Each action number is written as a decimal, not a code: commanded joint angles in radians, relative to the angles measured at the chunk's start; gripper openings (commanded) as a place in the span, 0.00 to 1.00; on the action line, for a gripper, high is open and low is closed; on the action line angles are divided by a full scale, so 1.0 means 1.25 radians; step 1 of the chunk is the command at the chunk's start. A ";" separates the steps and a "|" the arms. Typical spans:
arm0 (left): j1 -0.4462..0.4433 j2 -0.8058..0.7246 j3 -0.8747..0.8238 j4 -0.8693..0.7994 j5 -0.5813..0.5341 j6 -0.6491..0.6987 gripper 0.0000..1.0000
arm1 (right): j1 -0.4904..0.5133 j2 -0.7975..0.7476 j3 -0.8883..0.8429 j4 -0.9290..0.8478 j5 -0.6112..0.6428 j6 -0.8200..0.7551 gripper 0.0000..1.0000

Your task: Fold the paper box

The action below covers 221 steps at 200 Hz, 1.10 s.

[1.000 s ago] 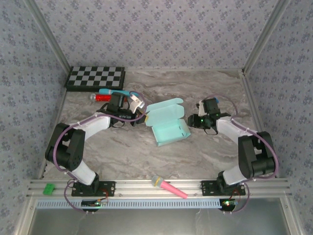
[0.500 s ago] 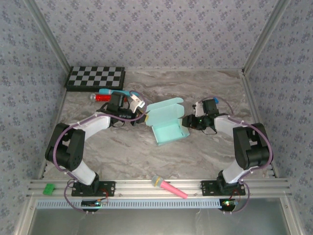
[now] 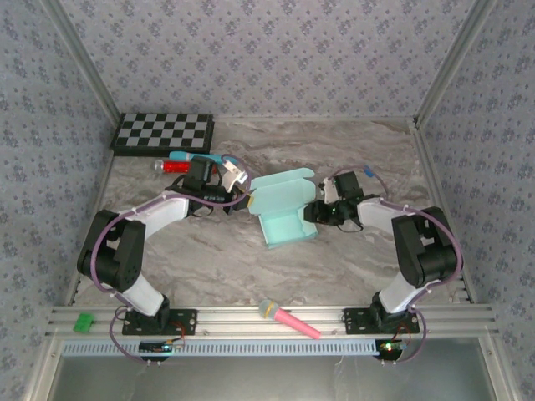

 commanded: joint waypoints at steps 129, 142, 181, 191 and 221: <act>0.006 0.013 0.040 0.001 -0.015 -0.003 0.00 | 0.111 -0.024 0.051 -0.183 0.287 -0.069 0.39; 0.008 0.015 0.042 0.001 -0.016 -0.003 0.00 | 0.112 -0.022 0.054 -0.189 0.286 -0.072 0.39; 0.008 0.019 0.044 -0.002 -0.015 -0.003 0.00 | 0.116 -0.019 0.056 -0.201 0.289 -0.082 0.39; 0.008 0.020 0.045 -0.002 -0.016 -0.004 0.00 | 0.116 -0.015 0.056 -0.203 0.287 -0.083 0.39; 0.008 0.024 0.046 0.000 -0.016 -0.007 0.00 | 0.117 -0.006 0.053 -0.202 0.282 -0.083 0.40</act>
